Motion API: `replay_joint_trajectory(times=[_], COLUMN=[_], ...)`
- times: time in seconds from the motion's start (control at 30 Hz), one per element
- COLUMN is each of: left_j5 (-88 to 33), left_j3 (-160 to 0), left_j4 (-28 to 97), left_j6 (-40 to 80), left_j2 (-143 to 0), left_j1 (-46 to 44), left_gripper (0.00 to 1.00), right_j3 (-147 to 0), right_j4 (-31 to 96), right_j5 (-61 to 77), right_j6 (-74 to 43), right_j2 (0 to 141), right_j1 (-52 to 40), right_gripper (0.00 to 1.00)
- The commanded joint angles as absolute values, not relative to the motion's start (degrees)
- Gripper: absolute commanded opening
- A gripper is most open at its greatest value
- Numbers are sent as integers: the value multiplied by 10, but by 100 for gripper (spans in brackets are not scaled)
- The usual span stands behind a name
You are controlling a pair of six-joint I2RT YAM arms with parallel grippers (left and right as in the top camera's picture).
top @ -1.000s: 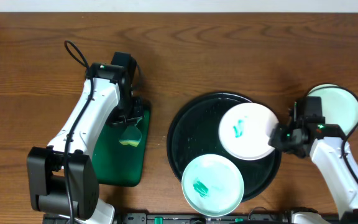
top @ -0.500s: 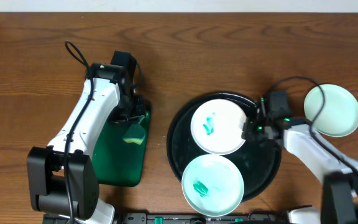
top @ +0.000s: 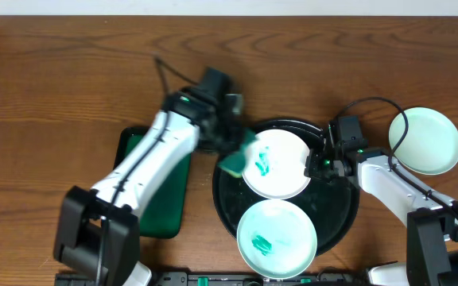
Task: Clean dirty plates on tray and stack at the side
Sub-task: 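Lift the white plate with the right gripper toward the tray center, then bring the sponge in the left gripper onto the white plate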
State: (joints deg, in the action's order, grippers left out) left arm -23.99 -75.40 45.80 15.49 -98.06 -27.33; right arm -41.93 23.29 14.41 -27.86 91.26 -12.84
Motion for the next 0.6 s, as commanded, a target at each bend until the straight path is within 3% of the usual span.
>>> replay_joint_trajectory(times=[0.0, 0.2, 0.57], left_j5=[-270, -270, -347], left_j3=[-752, -752, -752], left_j4=[401, 283, 175], left_j6=[198, 268, 355], left_j2=[-1007, -1073, -1194], left_j1=[-333, -391, -395], left_gripper=[7, 7, 7], right_j3=[-416, -416, -416], right_j4=[241, 244, 258], right_j5=[173, 181, 181], right_j6=[-280, -280, -272], right_j2=[928, 928, 928], right_j1=[-139, -139, -139], right_gripper=[1, 1, 1])
